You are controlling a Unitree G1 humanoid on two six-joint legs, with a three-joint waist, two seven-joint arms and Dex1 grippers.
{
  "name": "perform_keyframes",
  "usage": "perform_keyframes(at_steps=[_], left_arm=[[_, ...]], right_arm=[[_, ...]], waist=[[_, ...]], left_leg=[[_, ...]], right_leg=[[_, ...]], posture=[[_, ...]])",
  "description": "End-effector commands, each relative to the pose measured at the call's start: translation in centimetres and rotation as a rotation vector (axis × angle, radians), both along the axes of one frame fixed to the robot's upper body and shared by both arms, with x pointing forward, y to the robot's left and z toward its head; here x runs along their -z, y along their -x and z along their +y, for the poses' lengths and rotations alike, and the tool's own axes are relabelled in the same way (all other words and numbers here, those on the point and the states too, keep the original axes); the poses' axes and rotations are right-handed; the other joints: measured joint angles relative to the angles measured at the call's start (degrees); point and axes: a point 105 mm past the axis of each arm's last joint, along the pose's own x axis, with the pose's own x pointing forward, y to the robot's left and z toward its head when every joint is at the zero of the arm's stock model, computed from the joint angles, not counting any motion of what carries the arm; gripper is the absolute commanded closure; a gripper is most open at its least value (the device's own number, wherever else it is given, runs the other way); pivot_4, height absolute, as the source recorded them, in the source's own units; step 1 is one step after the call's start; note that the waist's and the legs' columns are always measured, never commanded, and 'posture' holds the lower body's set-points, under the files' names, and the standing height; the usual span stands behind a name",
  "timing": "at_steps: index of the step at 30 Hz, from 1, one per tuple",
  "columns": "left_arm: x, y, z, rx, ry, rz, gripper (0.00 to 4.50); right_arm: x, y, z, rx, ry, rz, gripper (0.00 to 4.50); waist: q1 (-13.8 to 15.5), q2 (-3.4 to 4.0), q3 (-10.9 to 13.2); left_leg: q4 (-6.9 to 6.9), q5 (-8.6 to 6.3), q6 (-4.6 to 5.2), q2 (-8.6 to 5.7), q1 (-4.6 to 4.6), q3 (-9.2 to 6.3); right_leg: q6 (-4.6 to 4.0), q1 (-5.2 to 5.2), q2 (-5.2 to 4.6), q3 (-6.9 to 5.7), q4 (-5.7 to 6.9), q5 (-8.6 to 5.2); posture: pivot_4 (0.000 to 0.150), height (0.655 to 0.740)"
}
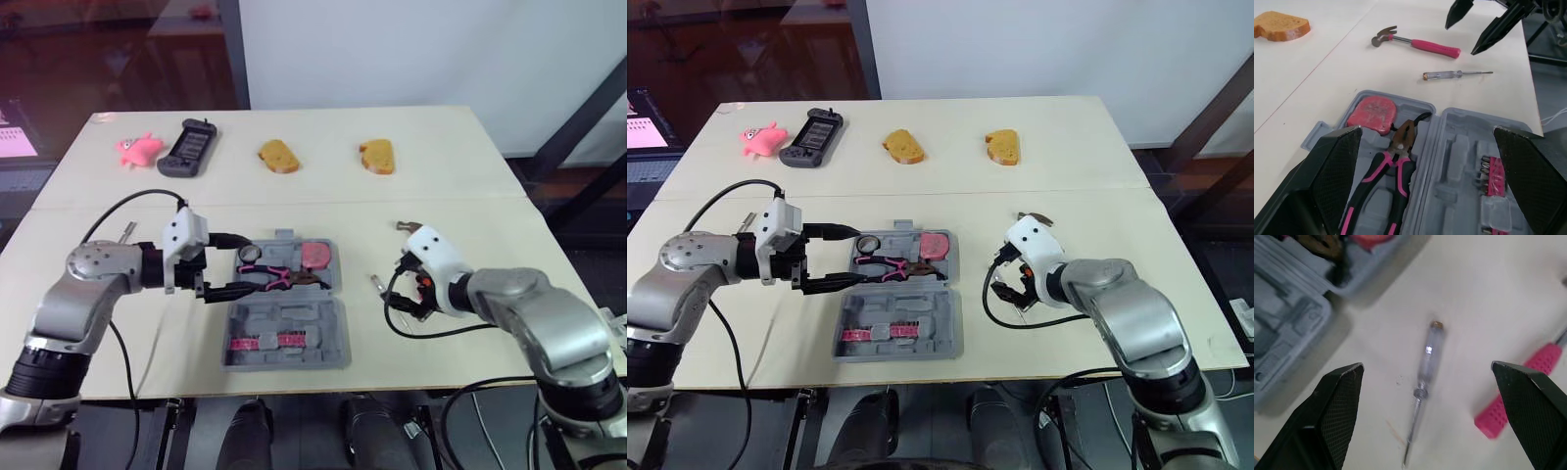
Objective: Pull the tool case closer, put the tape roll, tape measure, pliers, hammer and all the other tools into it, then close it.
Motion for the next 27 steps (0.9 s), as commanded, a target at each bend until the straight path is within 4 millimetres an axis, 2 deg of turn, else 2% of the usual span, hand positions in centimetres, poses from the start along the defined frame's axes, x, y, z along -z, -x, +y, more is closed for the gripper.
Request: perform_keyframes(at_steps=[1, 6, 11, 15, 22, 25, 27], left_arm=[[-1.6, 0.2, 0.6, -0.008, -0.003, -0.06, 0.0], [-1.7, 0.5, 1.0, -0.036, -0.014, -0.064, 0.0], [-0.8, 1.0, 1.5, -0.064, -0.056, -0.043, 0.0], [-1.3, 0.9, 1.8, -0.088, -0.052, -0.058, 0.0], [-1.4, 0.9, 2.0, -0.094, -0.052, -0.064, 0.0], [-1.5, 0.8, 2.0, -0.096, -0.051, -0.066, 0.0], [-1.5, 0.8, 2.0, -0.097, -0.052, -0.067, 0.0]], right_arm=[[0.9, -0.5, 0.2, 0.02, 0.015, -0.076, 0.08], [3.3, -0.8, 0.0, 0.046, 0.027, -0.054, 0.08], [5.1, -1.5, 0.2, 0.09, -0.012, -0.021, 0.08], [6.4, -1.6, 0.4, 0.122, -0.038, 0.02, 1.87], [7.0, -1.6, 0.0, 0.196, -0.077, 0.061, 1.87], [7.2, -1.3, -0.2, 0.228, -0.083, 0.085, 2.77], [7.3, -1.2, -0.3, 0.244, -0.09, 0.1, 3.74]], waist=[[0.0, -0.02, -0.01], [-0.09, -0.02, -0.01], [-0.05, -0.03, -0.01], [0.04, -0.05, 0.0], [-0.03, -0.09, -0.03], [-0.01, -0.09, -0.03], [0.03, -0.1, -0.04]], left_leg=[[0.01, 0.0, 0.0, 0.0, 0.0, 0.0], [0.02, 0.0, 0.0, 0.0, 0.0, 0.02], [0.0, 0.0, 0.0, 0.01, 0.0, 0.01], [0.02, 0.0, 0.0, 0.01, 0.0, 0.01], [0.01, 0.0, 0.0, 0.01, 0.02, 0.0], [0.01, 0.0, 0.0, 0.01, 0.02, 0.0], [0.01, 0.0, 0.0, 0.01, 0.02, 0.0]], right_leg=[[0.0, 0.0, -0.01, 0.0, 0.0, 0.0], [0.0, -0.01, 0.0, 0.04, 0.01, 0.0], [0.0, -0.01, 0.01, 0.04, 0.01, 0.0], [0.0, 0.0, 0.0, 0.03, 0.01, 0.0], [-0.01, 0.01, 0.02, 0.03, 0.02, 0.0], [-0.01, 0.01, 0.02, 0.03, 0.02, 0.0], [-0.01, 0.01, 0.02, 0.03, 0.02, 0.0]], posture=[[0.15, 0.74], [0.15, 0.74], [0.15, 0.74], [0.15, 0.74], [0.15, 0.74], [0.15, 0.74], [0.15, 0.74]])
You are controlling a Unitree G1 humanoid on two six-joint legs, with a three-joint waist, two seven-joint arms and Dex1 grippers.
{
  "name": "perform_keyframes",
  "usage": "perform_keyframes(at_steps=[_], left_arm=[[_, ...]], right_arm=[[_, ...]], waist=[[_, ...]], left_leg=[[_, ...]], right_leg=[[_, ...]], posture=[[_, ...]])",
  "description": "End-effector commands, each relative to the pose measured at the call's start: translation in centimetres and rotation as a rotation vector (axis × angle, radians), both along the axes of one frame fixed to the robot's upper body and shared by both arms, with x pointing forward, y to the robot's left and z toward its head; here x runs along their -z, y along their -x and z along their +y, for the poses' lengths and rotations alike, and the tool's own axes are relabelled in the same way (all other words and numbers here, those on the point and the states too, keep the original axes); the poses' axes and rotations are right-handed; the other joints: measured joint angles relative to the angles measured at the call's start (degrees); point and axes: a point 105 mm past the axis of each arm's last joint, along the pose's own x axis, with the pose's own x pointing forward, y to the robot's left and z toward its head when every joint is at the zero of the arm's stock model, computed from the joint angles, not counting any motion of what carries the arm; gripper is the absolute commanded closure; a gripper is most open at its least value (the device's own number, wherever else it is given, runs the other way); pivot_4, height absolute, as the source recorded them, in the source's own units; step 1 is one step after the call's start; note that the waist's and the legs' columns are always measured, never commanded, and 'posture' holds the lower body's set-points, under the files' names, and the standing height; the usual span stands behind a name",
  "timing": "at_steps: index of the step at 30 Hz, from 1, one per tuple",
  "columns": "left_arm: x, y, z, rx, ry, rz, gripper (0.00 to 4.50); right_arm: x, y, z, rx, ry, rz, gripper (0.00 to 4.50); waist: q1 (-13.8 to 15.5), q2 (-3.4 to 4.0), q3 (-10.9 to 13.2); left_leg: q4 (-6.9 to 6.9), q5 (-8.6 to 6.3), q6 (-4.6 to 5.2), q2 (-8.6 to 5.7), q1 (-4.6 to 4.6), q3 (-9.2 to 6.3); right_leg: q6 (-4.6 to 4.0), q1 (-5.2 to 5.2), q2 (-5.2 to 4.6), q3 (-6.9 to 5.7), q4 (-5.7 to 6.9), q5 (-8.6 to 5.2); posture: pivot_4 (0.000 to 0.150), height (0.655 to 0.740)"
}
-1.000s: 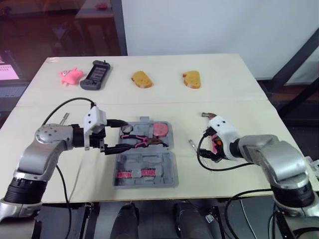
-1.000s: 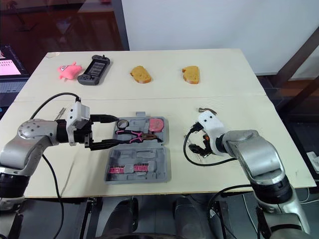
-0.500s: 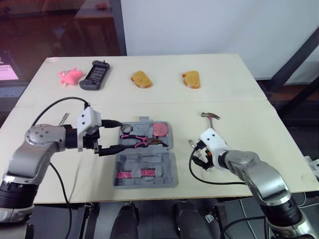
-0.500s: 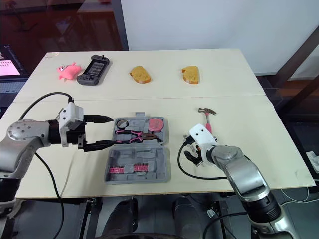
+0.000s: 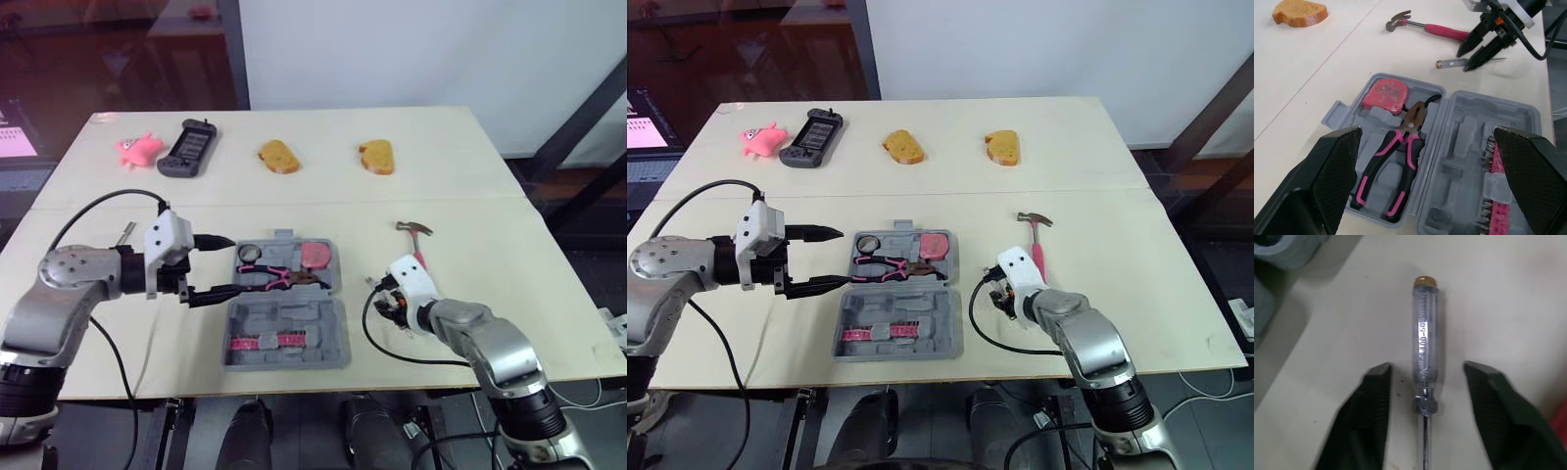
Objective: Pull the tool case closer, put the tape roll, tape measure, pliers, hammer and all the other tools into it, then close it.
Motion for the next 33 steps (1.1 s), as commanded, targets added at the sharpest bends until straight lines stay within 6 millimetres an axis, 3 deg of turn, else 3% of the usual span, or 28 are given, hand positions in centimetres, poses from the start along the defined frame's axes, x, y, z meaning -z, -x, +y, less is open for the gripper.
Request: perform_keyframes(at_steps=[1, 2, 8, 17, 21, 24, 27, 33], left_arm=[[-1.0, 0.0, 0.3, -0.006, -0.002, -0.039, 0.0], [-1.0, 0.0, 0.3, -0.006, -0.002, -0.039, 0.0], [-0.9, 0.2, 0.4, -0.011, -0.002, -0.036, 0.0], [-0.3, 1.7, 2.5, -0.119, 0.017, -0.034, 0.0], [0.7, 3.4, 3.8, -0.19, 0.012, -0.013, 0.0], [1.2, 4.5, 4.9, -0.245, 0.001, -0.002, 0.0], [2.0, 6.2, 6.3, -0.32, -0.019, 0.015, 0.0], [3.1, 8.8, 7.1, -0.414, -0.014, 0.037, 0.0]], right_arm=[[0.7, 0.6, -0.5, 0.041, -0.004, 0.053, 4.18], [0.7, 0.7, -0.5, 0.047, -0.009, 0.059, 4.43], [-0.4, 0.8, -0.4, 0.028, -0.023, 0.056, 4.43], [-6.4, -0.6, 1.0, -0.26, 0.089, -0.039, 4.43], [-9.5, -1.0, 4.0, -0.508, 0.155, -0.06, 4.43], [-10.6, -0.9, 6.0, -0.636, 0.187, -0.004, 4.43], [-11.7, -0.5, 9.3, -0.804, 0.18, 0.058, 4.43], [-10.9, 0.3, 13.3, -0.943, 0.222, 0.149, 4.43]], waist=[[0.05, -0.01, 0.0], [0.07, -0.01, -0.01], [0.03, -0.01, -0.01], [-0.31, 0.03, 0.02], [-0.68, 0.04, 0.04], [-1.05, 0.03, 0.06], [-1.2, 0.02, 0.06], [-1.01, -0.01, 0.05]], left_leg=[[0.0, 0.0, 0.0, 0.0, 0.0, 0.0], [0.0, 0.0, 0.0, 0.0, 0.0, 0.0], [0.0, 0.0, 0.0, 0.0, 0.0, 0.0], [-0.06, 0.0, 0.01, 0.01, 0.0, 0.01], [-0.08, -0.01, 0.01, 0.03, 0.0, 0.02], [-0.07, -0.01, 0.01, 0.03, 0.0, 0.04], [-0.08, -0.01, 0.01, 0.03, -0.02, 0.04], [-0.11, -0.01, 0.02, 0.04, -0.04, 0.07]], right_leg=[[0.0, 0.0, 0.0, 0.0, 0.0, 0.0], [0.0, 0.01, 0.0, 0.0, 0.0, 0.0], [0.0, 0.02, -0.01, 0.0, -0.01, 0.0], [-0.01, -0.06, -0.01, 0.01, 0.0, -0.01], [-0.02, -0.1, -0.01, 0.01, 0.01, -0.01], [-0.03, -0.11, -0.04, 0.02, -0.01, -0.02], [-0.08, -0.12, -0.06, 0.0, -0.02, -0.04], [-0.14, -0.22, -0.07, -0.01, 0.02, -0.06]], posture=[[0.15, 0.74], [0.15, 0.74], [0.15, 0.74], [0.15, 0.74], [0.15, 0.74], [0.15, 0.74], [0.15, 0.74], [0.15, 0.74]])
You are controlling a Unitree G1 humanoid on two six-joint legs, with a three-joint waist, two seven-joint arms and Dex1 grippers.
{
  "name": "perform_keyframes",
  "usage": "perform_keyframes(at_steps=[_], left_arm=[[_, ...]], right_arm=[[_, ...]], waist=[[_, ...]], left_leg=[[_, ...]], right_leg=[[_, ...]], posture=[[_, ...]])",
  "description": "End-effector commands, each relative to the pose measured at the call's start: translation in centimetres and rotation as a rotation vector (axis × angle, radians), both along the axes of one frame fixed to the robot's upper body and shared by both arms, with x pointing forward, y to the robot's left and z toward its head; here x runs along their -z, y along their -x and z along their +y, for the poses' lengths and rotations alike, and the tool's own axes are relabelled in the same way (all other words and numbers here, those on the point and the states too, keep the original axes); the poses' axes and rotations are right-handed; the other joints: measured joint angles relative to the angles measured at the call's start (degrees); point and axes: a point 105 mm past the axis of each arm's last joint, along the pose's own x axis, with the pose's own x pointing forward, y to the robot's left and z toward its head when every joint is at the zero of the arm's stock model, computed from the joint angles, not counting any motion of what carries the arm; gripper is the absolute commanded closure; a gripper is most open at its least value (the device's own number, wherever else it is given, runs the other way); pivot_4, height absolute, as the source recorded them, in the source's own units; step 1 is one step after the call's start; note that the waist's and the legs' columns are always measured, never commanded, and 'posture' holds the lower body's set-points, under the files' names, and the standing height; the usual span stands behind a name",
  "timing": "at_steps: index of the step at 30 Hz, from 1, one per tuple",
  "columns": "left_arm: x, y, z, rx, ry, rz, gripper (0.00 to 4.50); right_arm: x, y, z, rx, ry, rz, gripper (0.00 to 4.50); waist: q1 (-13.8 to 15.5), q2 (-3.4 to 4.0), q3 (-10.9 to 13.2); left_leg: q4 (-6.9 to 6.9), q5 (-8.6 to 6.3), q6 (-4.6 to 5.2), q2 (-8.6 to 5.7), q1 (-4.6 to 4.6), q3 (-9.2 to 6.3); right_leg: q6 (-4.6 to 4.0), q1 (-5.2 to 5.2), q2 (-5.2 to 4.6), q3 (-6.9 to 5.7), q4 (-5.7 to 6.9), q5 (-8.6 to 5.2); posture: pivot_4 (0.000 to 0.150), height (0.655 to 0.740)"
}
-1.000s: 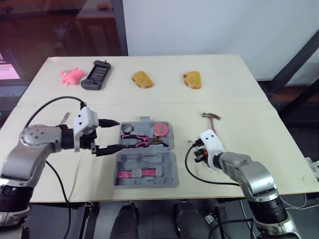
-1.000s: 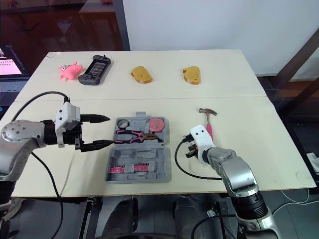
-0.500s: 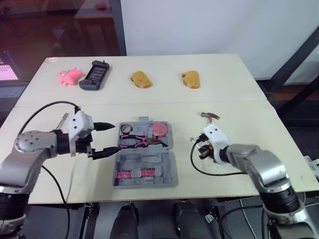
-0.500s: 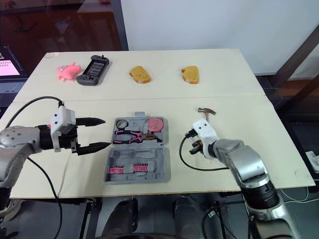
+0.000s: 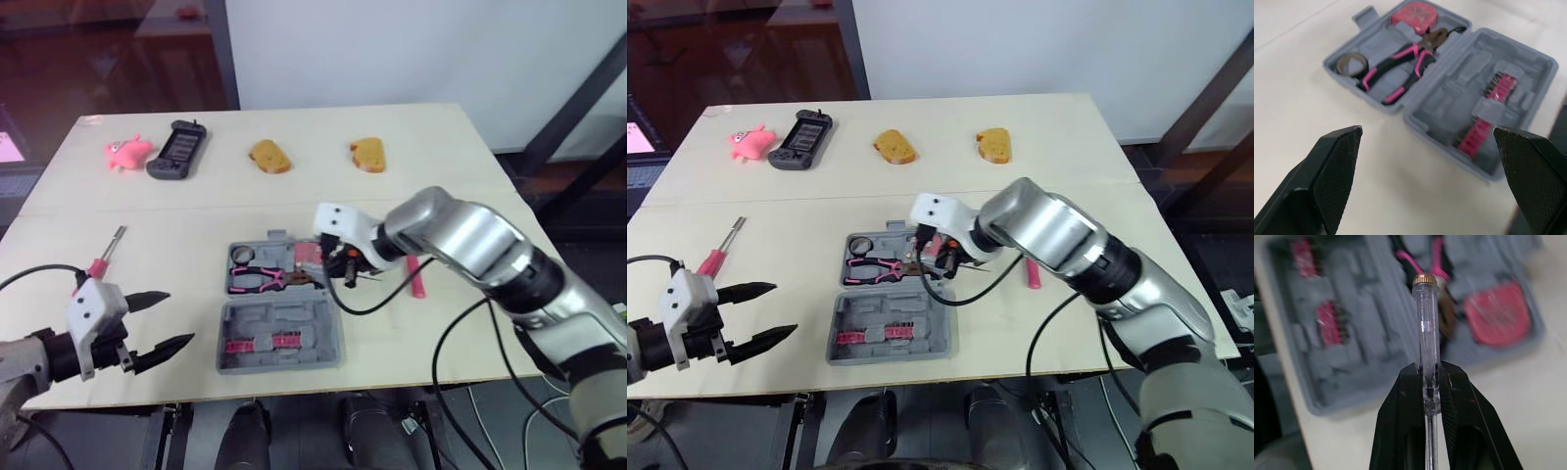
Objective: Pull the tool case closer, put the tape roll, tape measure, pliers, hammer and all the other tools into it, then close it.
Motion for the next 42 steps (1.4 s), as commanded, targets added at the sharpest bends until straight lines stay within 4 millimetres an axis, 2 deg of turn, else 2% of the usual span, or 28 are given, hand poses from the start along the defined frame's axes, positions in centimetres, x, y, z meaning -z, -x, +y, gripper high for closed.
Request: perform_keyframes(at_steps=[1, 4, 8, 13, 22, 25, 31, 42], left_arm=[[-0.6, 0.9, 0.1, -0.036, -0.025, -0.058, 0.0], [0.3, 1.8, 0.2, -0.084, -0.012, -0.063, 0.0], [1.0, 2.6, 0.6, -0.131, -0.002, -0.058, 0.0], [1.3, 3.5, 1.4, -0.177, 0.013, -0.057, 0.0], [2.0, 4.6, 2.3, -0.238, 0.032, -0.038, 0.0], [2.2, 5.0, 2.4, -0.248, 0.031, -0.03, 0.0], [2.2, 5.4, 2.6, -0.262, 0.026, -0.028, 0.0], [2.3, 5.5, 2.6, -0.261, 0.024, -0.023, 0.0]], right_arm=[[0.9, 0.6, 1.7, -0.076, 0.039, 0.012, 4.43], [2.4, 0.4, 4.1, -0.092, 0.062, -0.021, 4.43], [2.9, 0.2, 6.5, -0.118, 0.059, -0.048, 4.43], [3.8, 0.2, 8.5, -0.166, 0.063, -0.062, 4.43], [5.7, 0.0, 10.9, -0.256, 0.102, -0.109, 4.43], [6.4, -0.3, 11.3, -0.264, 0.12, -0.121, 4.43], [8.0, -0.6, 10.8, -0.272, 0.162, -0.111, 4.43], [8.7, -0.1, 10.2, -0.264, 0.178, -0.068, 4.43]], waist=[[0.35, -0.02, -0.01], [-0.15, -0.04, -0.02], [-0.24, -0.03, -0.02], [-0.28, -0.06, -0.03], [-0.33, -0.06, -0.03], [-0.38, -0.05, -0.03], [-0.29, -0.08, -0.05], [-0.32, -0.1, -0.06]], left_leg=[[0.04, 0.0, 0.0, -0.01, -0.03, 0.0], [0.08, 0.0, -0.01, -0.01, -0.05, 0.04], [0.01, 0.0, -0.01, 0.0, -0.05, 0.01], [0.04, -0.01, -0.01, -0.01, -0.1, 0.02], [0.01, -0.01, -0.02, 0.0, -0.11, 0.01], [-0.01, -0.01, -0.02, 0.0, -0.11, 0.02], [0.01, -0.01, -0.03, 0.0, -0.13, 0.01], [0.0, -0.01, -0.03, 0.0, -0.12, 0.01]], right_leg=[[-0.08, 0.0, -0.01, 0.0, -0.03, -0.04], [-0.11, 0.0, -0.03, 0.03, -0.05, -0.05], [-0.07, -0.11, 0.03, 0.01, 0.04, -0.02], [-0.1, -0.1, -0.01, 0.0, -0.02, -0.03], [-0.11, -0.15, 0.02, -0.01, 0.0, -0.04], [-0.12, -0.17, 0.02, -0.01, 0.0, -0.04], [-0.14, -0.16, 0.0, -0.01, -0.02, -0.05], [-0.15, -0.16, 0.0, -0.01, -0.02, -0.06]], posture=[[0.15, 0.74], [0.15, 0.74], [0.15, 0.74], [0.15, 0.74], [0.15, 0.74], [0.15, 0.74], [0.15, 0.74], [0.15, 0.74]])
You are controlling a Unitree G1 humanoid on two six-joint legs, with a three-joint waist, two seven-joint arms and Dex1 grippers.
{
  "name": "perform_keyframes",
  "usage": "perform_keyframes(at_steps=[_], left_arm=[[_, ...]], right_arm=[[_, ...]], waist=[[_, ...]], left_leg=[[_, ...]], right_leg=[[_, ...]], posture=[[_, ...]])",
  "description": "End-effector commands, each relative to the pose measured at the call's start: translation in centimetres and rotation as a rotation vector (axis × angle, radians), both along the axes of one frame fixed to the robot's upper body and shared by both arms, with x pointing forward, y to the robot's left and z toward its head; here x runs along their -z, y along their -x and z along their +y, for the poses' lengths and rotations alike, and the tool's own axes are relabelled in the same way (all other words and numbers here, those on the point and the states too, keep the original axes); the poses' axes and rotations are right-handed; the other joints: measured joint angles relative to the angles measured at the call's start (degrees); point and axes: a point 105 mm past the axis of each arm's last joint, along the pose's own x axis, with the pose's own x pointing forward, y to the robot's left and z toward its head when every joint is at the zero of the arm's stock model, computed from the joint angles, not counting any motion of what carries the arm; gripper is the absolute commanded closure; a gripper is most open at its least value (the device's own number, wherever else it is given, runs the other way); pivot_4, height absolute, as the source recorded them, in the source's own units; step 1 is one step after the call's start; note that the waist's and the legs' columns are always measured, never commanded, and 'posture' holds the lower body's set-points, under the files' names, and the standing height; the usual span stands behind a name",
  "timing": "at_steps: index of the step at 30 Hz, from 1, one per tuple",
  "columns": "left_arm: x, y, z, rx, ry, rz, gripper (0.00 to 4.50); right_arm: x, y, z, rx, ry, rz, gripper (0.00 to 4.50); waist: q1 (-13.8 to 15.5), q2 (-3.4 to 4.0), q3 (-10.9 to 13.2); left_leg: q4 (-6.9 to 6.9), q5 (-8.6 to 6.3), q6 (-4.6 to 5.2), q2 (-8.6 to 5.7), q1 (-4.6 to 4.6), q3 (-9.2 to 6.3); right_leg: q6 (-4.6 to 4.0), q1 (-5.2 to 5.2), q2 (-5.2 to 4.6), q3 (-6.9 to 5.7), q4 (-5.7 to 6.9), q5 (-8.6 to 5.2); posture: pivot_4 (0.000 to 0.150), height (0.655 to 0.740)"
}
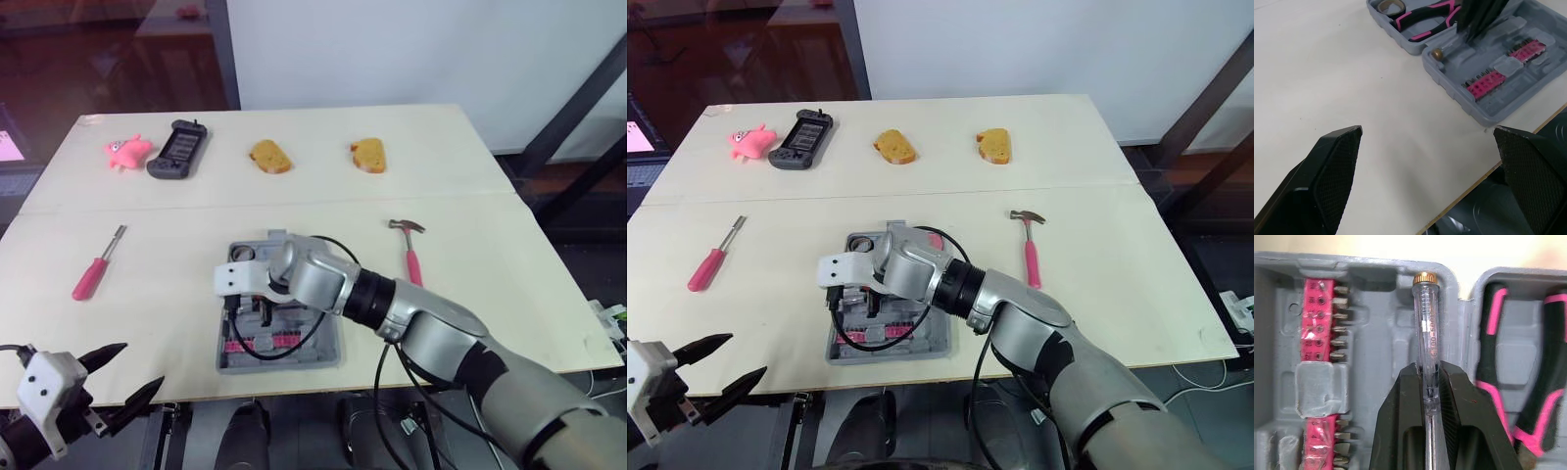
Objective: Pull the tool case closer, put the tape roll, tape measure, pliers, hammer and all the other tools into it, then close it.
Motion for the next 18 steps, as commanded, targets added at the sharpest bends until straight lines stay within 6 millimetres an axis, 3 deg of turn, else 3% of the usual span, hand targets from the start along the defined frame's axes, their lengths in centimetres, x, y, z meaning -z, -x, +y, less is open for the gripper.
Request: perform_keyframes(at_steps=[1, 18], left_arm=[[-0.6, 0.0, 0.0, 0.004, -0.005, -0.028, 0.0], [-0.6, -0.8, -0.1, 0.027, 0.001, -0.025, 0.0]], right_arm=[[0.0, -0.1, -0.1, 0.007, 0.013, -0.003, 4.43], [-0.6, -0.8, 0.7, 0.059, -0.035, -0.004, 4.43]], waist=[[-0.04, 0.0, 0.0], [-0.28, -0.04, -0.02]], left_leg=[[0.0, 0.0, 0.0, 0.0, 0.0, 0.0], [-0.04, 0.0, 0.0, 0.02, 0.05, 0.0]], right_leg=[[0.0, 0.0, 0.0, 0.0, 0.0, 0.0], [-0.03, 0.0, 0.03, 0.0, 0.02, 0.02]], posture=[[0.15, 0.74], [0.15, 0.74]])
